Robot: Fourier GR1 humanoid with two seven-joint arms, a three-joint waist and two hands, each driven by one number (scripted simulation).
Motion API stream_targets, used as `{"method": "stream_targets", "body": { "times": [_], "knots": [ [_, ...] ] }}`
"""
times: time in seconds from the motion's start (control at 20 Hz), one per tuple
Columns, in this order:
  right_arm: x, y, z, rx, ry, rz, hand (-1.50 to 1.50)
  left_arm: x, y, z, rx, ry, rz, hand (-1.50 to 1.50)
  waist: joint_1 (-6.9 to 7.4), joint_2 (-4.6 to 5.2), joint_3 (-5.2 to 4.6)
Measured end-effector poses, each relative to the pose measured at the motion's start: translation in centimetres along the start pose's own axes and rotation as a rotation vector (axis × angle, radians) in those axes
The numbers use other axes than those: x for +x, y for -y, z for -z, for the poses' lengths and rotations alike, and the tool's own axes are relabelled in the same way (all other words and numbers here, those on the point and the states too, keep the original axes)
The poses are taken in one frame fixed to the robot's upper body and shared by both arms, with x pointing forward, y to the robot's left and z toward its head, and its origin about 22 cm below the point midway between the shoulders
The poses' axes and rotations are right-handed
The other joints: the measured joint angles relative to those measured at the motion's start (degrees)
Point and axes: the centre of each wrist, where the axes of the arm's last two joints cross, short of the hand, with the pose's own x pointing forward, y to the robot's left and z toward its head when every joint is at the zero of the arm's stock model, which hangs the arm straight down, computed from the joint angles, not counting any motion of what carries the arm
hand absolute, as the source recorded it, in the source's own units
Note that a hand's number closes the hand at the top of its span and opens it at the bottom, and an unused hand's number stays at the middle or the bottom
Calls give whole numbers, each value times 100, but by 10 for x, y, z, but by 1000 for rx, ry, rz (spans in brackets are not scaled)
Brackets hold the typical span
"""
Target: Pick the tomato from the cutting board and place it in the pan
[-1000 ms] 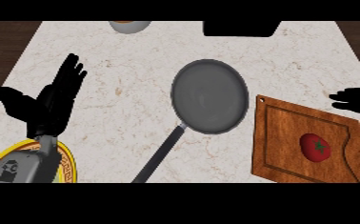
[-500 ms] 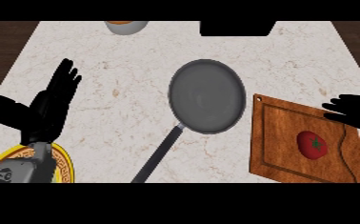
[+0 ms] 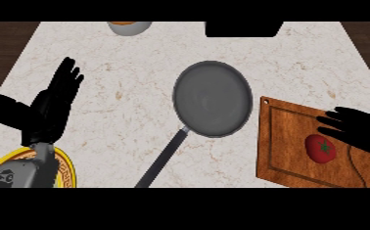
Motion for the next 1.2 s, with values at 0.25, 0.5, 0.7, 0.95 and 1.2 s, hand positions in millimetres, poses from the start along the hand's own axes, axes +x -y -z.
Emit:
{"method": "stream_targets", "body": {
  "times": [0.25,0.5,0.7,0.95,1.2],
  "knots": [
    [5,-6,16,33,-50,-20,-150,0,7,1,-8,-3,-1,0,32,8,2],
    [4,-16,30,37,-88,-18,-150,-3,7,2,-5,0,-2,0,39,10,2],
    [7,-25,38,44,-80,-3,-150,-3,6,3,-9,-3,1,0,36,9,2],
    [-5,-35,51,76,-91,-14,-150,-3,4,0,-12,-1,-8,0,48,11,4],
    [-6,-42,66,77,-84,-8,-150,-5,1,2,-9,-6,-9,0,45,11,4]
  ]
}}
